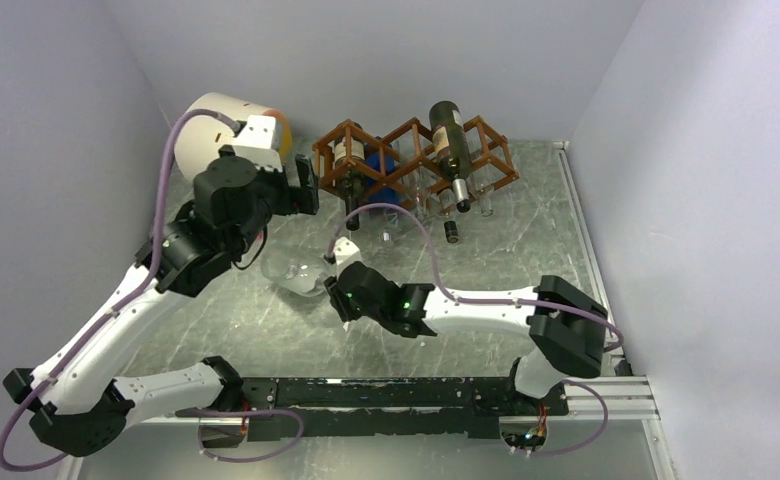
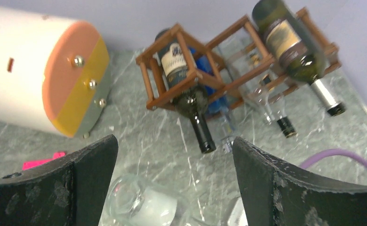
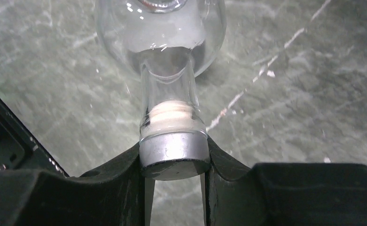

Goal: Put the wine bottle on the wine rack

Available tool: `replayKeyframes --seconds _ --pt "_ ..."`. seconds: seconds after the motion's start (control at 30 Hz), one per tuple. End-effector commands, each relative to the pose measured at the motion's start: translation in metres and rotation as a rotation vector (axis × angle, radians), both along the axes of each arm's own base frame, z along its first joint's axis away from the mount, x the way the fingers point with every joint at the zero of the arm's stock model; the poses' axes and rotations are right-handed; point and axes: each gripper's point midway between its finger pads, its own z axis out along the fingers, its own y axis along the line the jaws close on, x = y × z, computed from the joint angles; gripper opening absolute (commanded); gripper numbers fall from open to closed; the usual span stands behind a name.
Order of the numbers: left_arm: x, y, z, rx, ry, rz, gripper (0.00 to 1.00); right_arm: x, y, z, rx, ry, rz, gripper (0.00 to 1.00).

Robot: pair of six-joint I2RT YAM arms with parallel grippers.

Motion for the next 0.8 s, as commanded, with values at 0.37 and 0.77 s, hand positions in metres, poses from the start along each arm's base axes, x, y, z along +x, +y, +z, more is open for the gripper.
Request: replayKeyframes --seconds 0.37,0.77 --pt "-0.003 0.012 -0.186 -0.064 0.586 -0.036 0.95 -0.046 -0.052 -0.019 -0.151 0.089 0.192 0.00" --pt "-0.020 0.037 -0.277 -0.061 0.831 0.038 0.95 -0.047 -0.062 -0.053 -0.286 0.130 0.197 0.00"
